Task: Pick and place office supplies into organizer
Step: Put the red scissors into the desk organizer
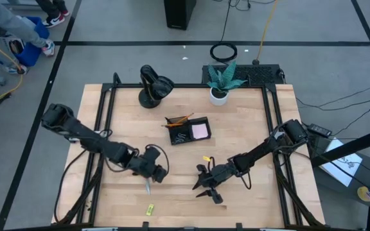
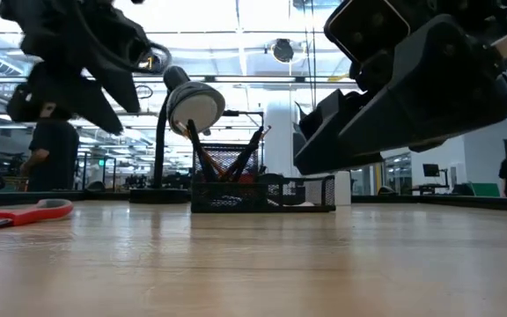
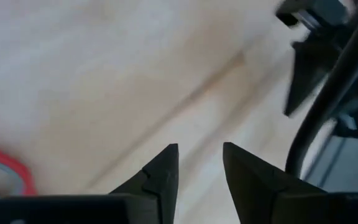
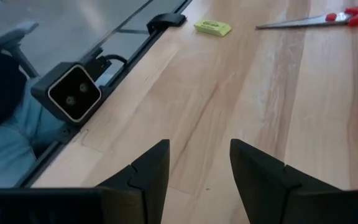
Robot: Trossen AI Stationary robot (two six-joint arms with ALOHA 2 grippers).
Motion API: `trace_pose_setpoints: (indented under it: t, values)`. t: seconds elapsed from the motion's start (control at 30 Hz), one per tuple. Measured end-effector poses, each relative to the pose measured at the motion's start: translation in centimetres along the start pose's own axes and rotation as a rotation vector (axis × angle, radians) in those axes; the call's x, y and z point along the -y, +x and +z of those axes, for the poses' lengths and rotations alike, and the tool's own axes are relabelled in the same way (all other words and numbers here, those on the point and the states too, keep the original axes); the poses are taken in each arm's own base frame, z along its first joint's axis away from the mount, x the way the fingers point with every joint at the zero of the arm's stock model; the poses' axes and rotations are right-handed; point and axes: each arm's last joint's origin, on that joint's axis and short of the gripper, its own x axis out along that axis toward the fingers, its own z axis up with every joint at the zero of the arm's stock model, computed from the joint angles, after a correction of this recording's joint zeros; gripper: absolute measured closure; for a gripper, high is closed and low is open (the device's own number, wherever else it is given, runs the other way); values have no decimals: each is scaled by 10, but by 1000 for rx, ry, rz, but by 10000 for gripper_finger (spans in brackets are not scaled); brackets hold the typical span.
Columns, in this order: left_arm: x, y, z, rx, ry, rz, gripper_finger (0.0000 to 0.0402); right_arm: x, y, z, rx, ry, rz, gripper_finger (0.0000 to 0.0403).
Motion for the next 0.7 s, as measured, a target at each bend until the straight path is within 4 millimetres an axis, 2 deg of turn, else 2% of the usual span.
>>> trace_pose_setpoints:
  t: [0.17,0.3,0.4,0.5,0.57,0.7]
  values:
    - [4,-2,-9,50,-5,-23,282,1,-1,-2,-6,-47,27,243]
    - [5,-4,-13,155,-33,-19,284,-6,-11,-5,94,-120,288,243]
    - [5,-5,-15,183,-36,-20,284,-2,-41,-4,305,-122,365,243]
    - [5,-6,-17,193,-38,-24,284,12,-87,-9,420,-86,222,243]
    - [6,-6,-18,194,-34,-25,284,13,-115,-13,471,-61,144,243]
    - [5,-6,-17,210,-13,-16,284,5,-148,-13,572,-132,58,243]
